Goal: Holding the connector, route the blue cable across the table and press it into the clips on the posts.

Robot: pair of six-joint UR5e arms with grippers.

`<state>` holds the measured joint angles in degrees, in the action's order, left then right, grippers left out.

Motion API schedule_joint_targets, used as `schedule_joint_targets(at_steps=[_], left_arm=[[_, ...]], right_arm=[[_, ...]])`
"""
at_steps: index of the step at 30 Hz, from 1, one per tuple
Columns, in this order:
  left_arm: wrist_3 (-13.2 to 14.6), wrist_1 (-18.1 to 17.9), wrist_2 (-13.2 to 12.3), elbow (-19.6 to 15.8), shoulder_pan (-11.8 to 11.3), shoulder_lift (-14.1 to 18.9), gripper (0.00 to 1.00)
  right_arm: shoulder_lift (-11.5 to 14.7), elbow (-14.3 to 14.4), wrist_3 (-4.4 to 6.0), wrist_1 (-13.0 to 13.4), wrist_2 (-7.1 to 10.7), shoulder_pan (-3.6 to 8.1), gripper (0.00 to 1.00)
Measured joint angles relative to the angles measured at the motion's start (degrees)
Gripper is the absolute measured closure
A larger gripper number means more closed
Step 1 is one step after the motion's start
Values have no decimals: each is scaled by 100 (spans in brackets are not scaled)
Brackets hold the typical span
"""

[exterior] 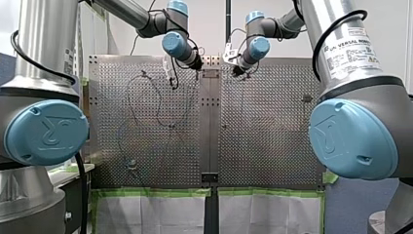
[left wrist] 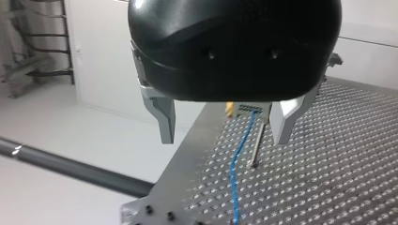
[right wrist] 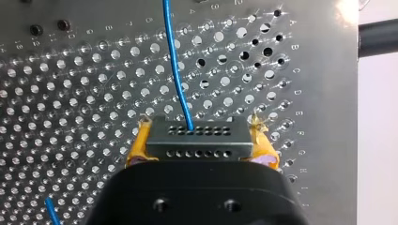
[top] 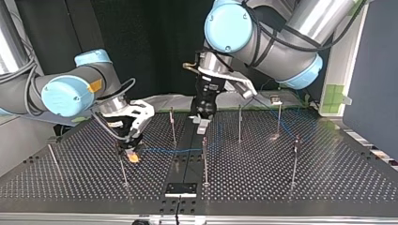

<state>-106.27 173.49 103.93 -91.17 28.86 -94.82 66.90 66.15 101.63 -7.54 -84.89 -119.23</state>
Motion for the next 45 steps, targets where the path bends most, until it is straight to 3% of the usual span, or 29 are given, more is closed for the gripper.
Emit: schedule_joint_targets(at_steps=[7,12,20,45], left_arm=[[84,152,271,361,357,-360,0],[88,239,369,593,448,-594,0],[96,383,503,965,423,-964,0],[111,471,557,2274,185,-1846,0]], right_arm=[[34,2,-1,3,1,0,100],[33,4,-1,7,0,0,100],[32,4,-1,7,-2,1,100],[30,7,-1,17,2,2,100]])
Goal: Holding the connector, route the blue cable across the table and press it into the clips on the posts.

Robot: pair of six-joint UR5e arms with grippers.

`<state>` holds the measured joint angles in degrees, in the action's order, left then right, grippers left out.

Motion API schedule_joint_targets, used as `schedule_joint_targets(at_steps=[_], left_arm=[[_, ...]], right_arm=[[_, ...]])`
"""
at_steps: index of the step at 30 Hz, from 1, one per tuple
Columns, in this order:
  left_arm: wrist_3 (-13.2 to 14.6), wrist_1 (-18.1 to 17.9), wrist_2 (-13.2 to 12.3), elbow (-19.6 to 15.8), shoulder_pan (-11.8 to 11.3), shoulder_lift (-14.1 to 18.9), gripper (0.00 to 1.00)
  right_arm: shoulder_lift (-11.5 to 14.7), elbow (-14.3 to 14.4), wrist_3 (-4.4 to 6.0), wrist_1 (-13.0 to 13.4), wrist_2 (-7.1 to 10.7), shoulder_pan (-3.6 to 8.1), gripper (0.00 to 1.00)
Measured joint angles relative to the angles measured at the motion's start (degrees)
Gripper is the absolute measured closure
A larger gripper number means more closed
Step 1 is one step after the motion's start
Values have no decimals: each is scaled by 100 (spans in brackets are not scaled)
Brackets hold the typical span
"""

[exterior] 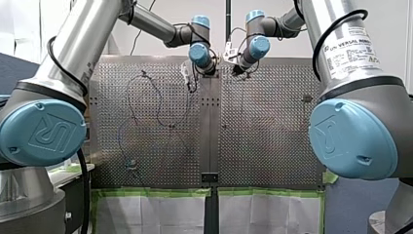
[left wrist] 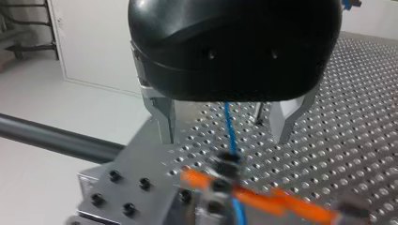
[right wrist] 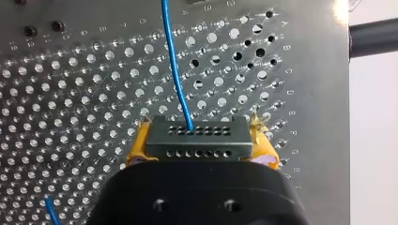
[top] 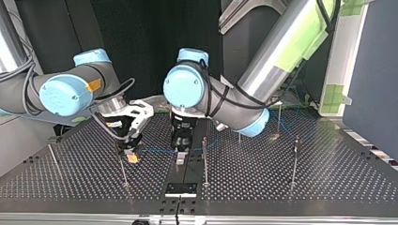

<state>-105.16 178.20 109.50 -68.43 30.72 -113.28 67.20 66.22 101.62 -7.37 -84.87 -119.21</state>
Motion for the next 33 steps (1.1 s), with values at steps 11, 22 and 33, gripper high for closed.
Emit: schedule_joint_targets(at_steps=[11,22,33], left_arm=[[3,-38,42,510,-40,-517,0],[21,20,271,560,25,-575,57],[9,70,542,563,88,-575,100]], right_arm=[[0,-1,-5,0,-3,15,100],[0,0,-1,-2,3,16,100],[0,0,-4,-3,0,14,100]])
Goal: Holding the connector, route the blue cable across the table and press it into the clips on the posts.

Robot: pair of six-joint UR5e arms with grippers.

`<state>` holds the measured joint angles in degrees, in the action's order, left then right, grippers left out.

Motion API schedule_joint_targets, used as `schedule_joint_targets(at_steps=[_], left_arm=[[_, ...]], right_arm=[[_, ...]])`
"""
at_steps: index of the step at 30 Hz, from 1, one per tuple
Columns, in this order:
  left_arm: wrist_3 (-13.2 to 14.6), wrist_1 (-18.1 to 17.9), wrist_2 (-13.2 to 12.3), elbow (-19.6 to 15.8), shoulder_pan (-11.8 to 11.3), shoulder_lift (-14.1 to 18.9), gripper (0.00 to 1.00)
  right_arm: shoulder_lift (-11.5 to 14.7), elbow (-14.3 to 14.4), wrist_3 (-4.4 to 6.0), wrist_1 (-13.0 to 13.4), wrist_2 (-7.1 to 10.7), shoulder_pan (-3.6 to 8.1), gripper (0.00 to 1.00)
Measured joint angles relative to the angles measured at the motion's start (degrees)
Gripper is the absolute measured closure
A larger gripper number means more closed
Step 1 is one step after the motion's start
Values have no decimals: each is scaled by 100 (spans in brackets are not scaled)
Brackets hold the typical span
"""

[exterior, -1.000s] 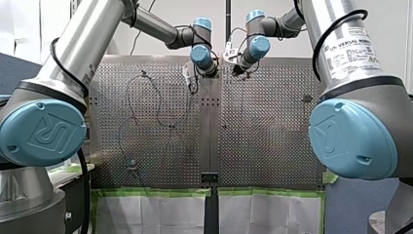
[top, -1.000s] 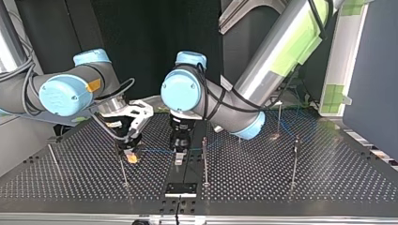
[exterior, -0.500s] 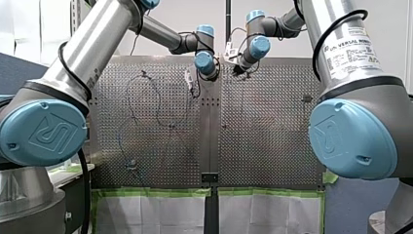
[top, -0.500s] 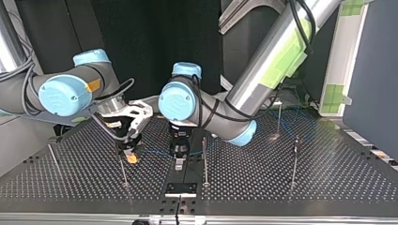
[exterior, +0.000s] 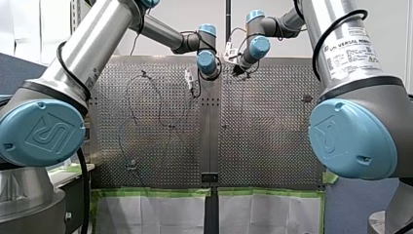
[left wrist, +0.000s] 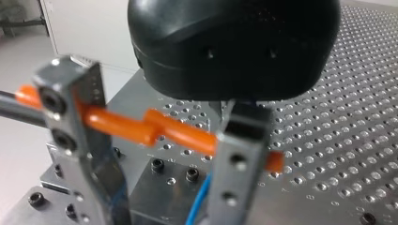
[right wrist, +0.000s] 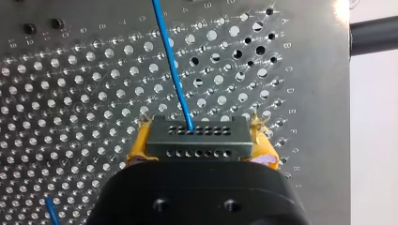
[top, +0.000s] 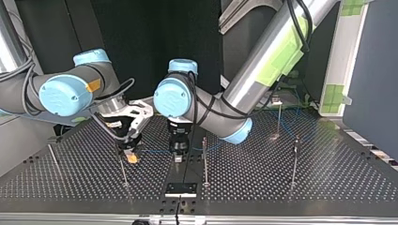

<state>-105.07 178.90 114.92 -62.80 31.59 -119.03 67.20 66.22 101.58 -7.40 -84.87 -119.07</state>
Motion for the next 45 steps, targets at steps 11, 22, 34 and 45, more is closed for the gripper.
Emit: schedule_joint_targets(at_steps=[11,22,34,45], left_arm=[[-9,226,350,-152,48,27,100],[1,-194,362,-700,97,359,100],[-8,-711,234,-1217,135,386,100],[-9,-1243,-28,-1748,86,372,100]], right_arm=[[-6,83,3,13,-1,-2,100],[-16,358,4,36,9,-10,100],[-16,632,-43,37,74,-3,100],[-13,1042,-173,45,122,-9,100]])
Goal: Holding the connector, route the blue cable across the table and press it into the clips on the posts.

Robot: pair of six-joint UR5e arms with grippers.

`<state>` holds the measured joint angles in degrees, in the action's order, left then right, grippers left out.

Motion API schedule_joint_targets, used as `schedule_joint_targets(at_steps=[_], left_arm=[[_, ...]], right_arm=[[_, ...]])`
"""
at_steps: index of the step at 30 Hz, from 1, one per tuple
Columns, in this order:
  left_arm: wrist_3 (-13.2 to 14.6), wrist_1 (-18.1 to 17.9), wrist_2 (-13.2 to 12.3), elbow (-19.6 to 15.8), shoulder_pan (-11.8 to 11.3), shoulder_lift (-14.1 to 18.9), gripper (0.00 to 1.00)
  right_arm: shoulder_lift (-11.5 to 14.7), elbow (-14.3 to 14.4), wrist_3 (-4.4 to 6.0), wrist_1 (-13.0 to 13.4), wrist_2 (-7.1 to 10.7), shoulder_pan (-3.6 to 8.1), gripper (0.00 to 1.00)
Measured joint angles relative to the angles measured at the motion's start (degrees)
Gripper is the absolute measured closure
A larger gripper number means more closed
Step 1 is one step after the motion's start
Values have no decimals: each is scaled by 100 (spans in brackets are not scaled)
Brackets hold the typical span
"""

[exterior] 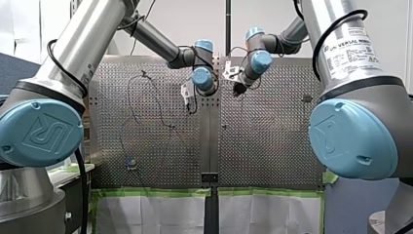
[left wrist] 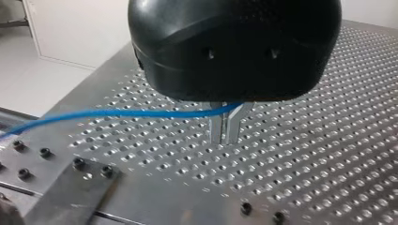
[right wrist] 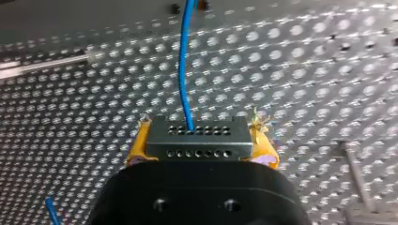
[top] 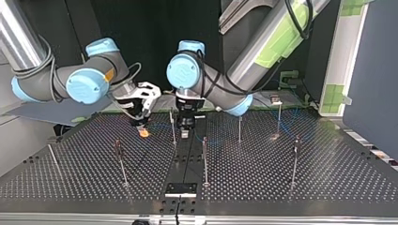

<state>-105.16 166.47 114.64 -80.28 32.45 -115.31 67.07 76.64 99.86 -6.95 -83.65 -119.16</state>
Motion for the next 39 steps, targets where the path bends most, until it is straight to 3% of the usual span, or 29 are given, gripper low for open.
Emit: schedule_joint_targets(at_steps=[17,23,30,39], left_arm=[[13,-862,-398,-862,-103,-7,100],[36,-1148,-519,-1155,-107,-155,100],[38,-1385,-635,-1472,-142,-375,100],[27,-1512,-866,-1922,-153,-397,100]], right_arm=[[-4,506,-42,74,97,74,100],[-5,631,-55,142,123,79,100],[-4,754,-151,188,137,71,100],[-5,1104,-239,495,116,62,100]])
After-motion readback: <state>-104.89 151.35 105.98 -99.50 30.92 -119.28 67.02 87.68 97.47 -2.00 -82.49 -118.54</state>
